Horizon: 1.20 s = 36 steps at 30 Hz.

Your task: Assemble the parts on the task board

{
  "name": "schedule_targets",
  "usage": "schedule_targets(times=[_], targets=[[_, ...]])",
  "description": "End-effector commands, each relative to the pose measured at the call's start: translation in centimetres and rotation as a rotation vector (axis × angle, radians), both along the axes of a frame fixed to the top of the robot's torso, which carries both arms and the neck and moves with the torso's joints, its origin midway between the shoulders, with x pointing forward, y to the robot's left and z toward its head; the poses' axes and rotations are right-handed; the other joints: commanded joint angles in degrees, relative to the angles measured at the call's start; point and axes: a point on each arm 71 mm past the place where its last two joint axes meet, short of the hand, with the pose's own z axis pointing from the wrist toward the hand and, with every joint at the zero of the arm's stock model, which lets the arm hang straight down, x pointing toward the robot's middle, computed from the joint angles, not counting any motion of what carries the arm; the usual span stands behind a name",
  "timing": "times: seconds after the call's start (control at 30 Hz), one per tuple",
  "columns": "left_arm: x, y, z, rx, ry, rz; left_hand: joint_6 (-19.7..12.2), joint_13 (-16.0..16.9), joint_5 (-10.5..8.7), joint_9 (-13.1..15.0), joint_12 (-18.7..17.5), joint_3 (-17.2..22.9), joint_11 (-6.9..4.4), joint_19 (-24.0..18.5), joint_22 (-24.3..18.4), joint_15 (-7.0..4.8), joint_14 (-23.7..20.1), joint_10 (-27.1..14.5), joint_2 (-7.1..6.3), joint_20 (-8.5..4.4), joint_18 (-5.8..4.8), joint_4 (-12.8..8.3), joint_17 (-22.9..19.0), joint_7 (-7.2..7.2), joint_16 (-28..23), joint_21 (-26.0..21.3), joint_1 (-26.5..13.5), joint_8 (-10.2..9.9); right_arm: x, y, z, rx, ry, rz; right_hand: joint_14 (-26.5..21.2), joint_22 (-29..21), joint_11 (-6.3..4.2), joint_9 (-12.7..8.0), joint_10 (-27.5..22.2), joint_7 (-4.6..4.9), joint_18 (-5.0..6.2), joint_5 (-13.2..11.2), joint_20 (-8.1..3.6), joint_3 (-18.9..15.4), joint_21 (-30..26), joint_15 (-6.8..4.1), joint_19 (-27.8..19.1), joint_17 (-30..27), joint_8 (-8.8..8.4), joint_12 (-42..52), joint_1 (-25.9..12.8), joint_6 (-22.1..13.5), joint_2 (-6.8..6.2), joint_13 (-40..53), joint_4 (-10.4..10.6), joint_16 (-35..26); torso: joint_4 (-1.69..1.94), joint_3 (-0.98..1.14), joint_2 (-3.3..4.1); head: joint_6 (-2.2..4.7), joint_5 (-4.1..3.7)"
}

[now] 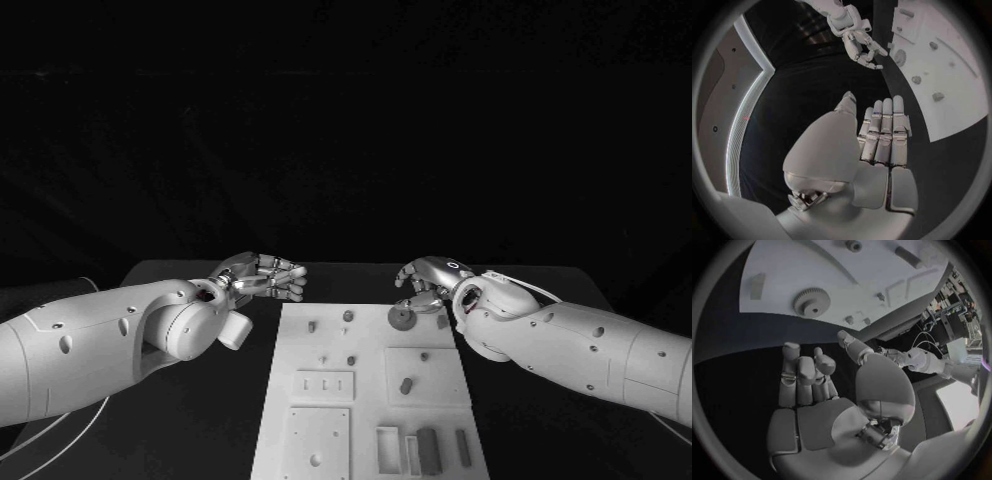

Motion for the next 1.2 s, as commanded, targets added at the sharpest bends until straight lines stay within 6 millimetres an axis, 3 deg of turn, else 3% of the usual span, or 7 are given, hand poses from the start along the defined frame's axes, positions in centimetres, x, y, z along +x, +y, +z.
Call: schedule_targets(times=[0.03,0.57,0.7,0.9,1.2], targets=[[0.0,-0.1,0.2,-0.005,-0.017,-0.003,0.4,0.1,0.06,0.1,-0.2,-0.4,0.07,0.0,0.1,0.26,0.2,0.5,0.23,0.41,1.03,-0.1,0.0,-0.10,-0.2,-0.2,-0.1,0.1,0.0,-0.4,-0.5,-0.017,0.048,-0.003,-0.3,1.0,0.55,-0.2,-0.4,1.17,1.35,0.0,-0.18,-1.6,-0.3,0.60,-0.2,0.0,-0.73,0.2,-1.0,-2.2,0.17,0.1,-0.1,-0.2,-0.08,-0.10,0.04,-0.03,-0.22],[0.0,-0.3,0.1,-0.005,-0.013,-0.008,0.4,0.1,0.06,0.0,-0.3,-0.5,0.07,0.1,0.1,0.25,0.2,0.6,0.14,0.39,1.06,-0.1,0.1,0.03,-0.3,-0.2,-0.2,0.1,0.4,-0.8,-3.0,-0.058,0.113,-0.024,-1.9,1.0,2.15,-0.7,-2.5,2.79,1.35,0.2,0.05,-3.3,-0.6,2.13,-1.1,0.4,-2.75,1.2,-1.5,-7.1,-1.77,0.5,1.6,0.3,0.28,-0.30,0.09,-0.23,-0.57],[0.0,-0.3,0.1,-0.004,-0.013,-0.008,0.3,0.1,0.08,0.0,-0.3,-0.5,0.10,0.1,0.1,0.22,0.2,0.6,0.11,0.37,1.09,-0.2,0.1,0.23,-0.3,-0.2,0.0,0.0,0.5,-0.8,-3.4,-0.062,0.120,-0.026,-1.9,1.0,2.18,-0.6,-2.6,2.82,1.35,0.1,0.06,-3.3,-0.6,2.17,-1.1,0.5,-2.65,1.4,-1.5,-7.1,-1.64,0.5,1.8,0.4,0.28,-0.37,0.08,-0.05,-0.50],[0.0,-0.4,0.1,-0.004,-0.012,-0.009,0.3,0.1,0.08,0.0,-0.4,-0.5,0.12,0.1,0.1,0.22,0.2,0.6,0.09,0.38,1.09,-0.2,0.2,0.30,-0.4,-0.3,0.0,0.0,0.6,-0.6,-3.7,-0.066,0.128,-0.024,-2.0,1.1,2.18,-0.4,-2.8,2.81,1.35,0.1,0.07,-3.6,-0.6,2.18,-1.2,0.5,-2.35,1.6,-1.4,-6.8,-1.30,0.5,1.9,0.5,0.18,-0.39,0.02,-0.38,-0.35],[0.0,-0.3,0.1,-0.003,-0.010,-0.010,0.3,0.1,0.08,0.0,-0.4,-0.5,0.13,0.1,0.1,0.23,0.2,0.6,0.08,0.38,1.09,-0.1,0.2,0.36,-0.4,-0.3,0.0,-0.1,0.7,-1.1,-3.9,-0.074,0.134,-0.037,-2.2,1.2,1.77,0.3,-3.0,2.38,1.35,0.1,0.09,-5.0,-0.4,1.82,-1.5,0.5,-1.29,2.2,-1.1,-5.6,0.60,0.4,1.0,0.9,0.16,-0.39,-0.02,-0.58,-0.34]])
